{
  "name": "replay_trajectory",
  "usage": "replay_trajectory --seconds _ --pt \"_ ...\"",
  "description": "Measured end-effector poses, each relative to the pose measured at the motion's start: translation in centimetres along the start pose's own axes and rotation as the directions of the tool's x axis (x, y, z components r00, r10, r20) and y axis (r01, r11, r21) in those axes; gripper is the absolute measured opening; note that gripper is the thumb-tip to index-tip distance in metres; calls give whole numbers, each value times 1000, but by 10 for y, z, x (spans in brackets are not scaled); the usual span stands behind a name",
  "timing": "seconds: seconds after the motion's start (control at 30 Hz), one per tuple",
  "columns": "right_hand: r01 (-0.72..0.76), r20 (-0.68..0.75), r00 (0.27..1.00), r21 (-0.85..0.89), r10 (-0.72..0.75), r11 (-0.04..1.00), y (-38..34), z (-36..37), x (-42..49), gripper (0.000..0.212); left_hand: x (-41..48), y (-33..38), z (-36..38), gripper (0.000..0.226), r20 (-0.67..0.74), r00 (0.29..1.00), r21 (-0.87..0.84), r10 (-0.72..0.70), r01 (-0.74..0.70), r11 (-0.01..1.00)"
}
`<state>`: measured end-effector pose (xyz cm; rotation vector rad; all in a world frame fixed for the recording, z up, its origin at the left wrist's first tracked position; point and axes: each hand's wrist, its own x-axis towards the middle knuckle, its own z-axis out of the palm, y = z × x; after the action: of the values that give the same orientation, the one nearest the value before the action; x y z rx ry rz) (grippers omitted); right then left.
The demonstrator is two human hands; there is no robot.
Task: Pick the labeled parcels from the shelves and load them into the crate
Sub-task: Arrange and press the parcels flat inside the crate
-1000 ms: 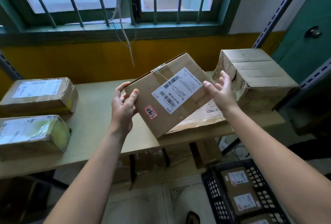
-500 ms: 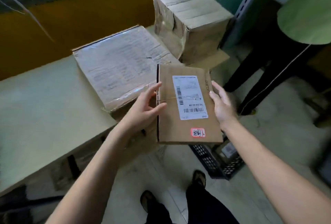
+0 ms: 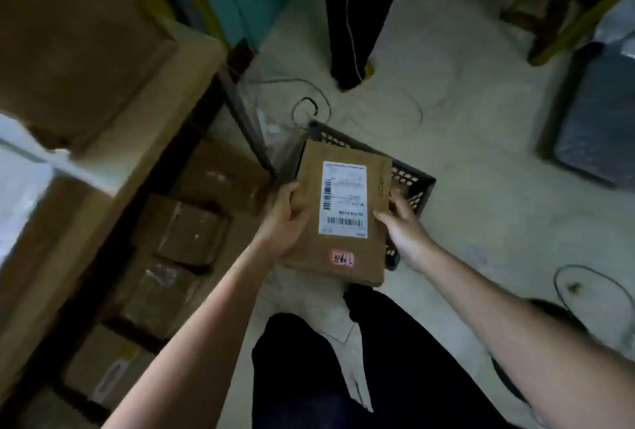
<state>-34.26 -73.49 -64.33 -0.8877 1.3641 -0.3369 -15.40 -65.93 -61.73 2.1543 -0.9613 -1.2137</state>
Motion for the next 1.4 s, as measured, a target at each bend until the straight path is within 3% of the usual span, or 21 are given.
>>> replay_trajectory --seconds 0.23,0.47,0.6,0.7,0.77,0.87,0.93,1.03,1.13,1.2,1.3,1.4 --pt "-296 -127 928 318 350 901 101 -54 107 36 95 -67 133 36 280 954 114 -106 77 991" --pt "-307 -240 870 422 431 853 201 -50 284 45 267 -156 218 52 475 872 351 -114 -69 934" --pt "-246 -287 877 419 385 874 238 -33 375 49 361 -208 241 64 474 880 609 -30 -303 733" --pt "-200 -327 882 394 340 897 255 -10 422 33 413 -239 242 66 485 873 706 62 -432 561" --pt "-204 -348 891 266 291 942 263 4 443 25 434 -256 243 69 535 843 729 52 -492 477" --pt "-236 -409 890 -37 201 971 281 13 454 43 439 -272 247 78 571 819 741 49 -540 399" --pt "-231 -412 905 -267 106 936 292 7 453 51 432 -277 249 81 560 824 746 89 -548 378" --pt "-218 -268 961 -565 73 796 302 -13 448 59 426 -274 252 84 581 789 723 199 -613 320" --pt "-149 -140 989 -841 56 520 310 -31 448 67 419 -265 270 103 775 584 550 241 -812 197" --pt "-126 -111 992 -895 60 428 314 -37 449 68 411 -261 289 120 862 495 484 109 -868 114" --pt "-175 -137 984 -861 114 477 320 -38 447 67 402 -263 306 123 824 567 565 2 -822 67" --pt "-212 -170 977 -839 129 501 326 -39 442 64 405 -265 303 120 795 607 605 -8 -790 99"
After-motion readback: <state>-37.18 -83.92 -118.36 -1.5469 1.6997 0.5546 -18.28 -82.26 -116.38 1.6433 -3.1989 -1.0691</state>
